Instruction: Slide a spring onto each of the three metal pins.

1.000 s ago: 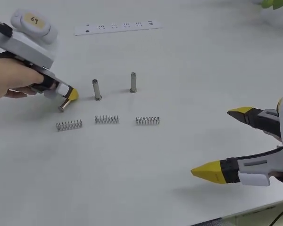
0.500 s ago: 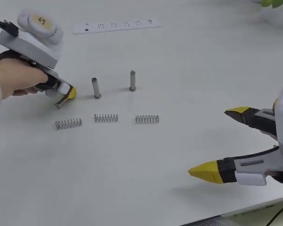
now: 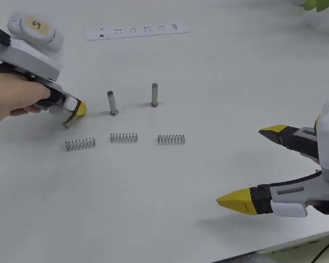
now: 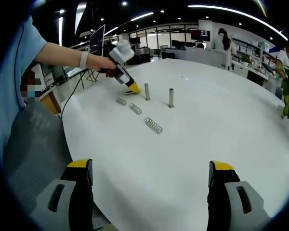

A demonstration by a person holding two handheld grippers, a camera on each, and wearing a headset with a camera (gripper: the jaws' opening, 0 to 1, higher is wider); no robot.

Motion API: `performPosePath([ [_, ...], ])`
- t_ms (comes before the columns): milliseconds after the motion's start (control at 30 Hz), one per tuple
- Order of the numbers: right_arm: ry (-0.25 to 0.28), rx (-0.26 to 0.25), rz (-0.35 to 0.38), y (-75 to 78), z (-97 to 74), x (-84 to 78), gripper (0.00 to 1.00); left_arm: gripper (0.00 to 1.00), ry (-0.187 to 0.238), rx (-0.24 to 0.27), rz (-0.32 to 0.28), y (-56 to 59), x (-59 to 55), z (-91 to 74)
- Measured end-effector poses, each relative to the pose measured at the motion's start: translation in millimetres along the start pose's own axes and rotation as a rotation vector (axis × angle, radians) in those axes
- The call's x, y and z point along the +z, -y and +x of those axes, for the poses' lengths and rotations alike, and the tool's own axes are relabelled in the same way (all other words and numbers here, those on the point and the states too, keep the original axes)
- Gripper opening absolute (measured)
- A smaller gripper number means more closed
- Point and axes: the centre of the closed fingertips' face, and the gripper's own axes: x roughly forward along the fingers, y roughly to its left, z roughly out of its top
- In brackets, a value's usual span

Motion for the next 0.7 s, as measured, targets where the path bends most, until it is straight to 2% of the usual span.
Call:
performPosePath([
  [300,0.001,0.01,-0.007,-2.6,2.2,1.4,0.99,0.0,0.031,0.007,-0.007,-7.1,-0.2,-17.8],
  [700,0.0,0.02,-0.012,-5.4,4.4,2.5,0.99,0.0,0.058,0.008,0.001,-7.3,0.3,-40.1],
])
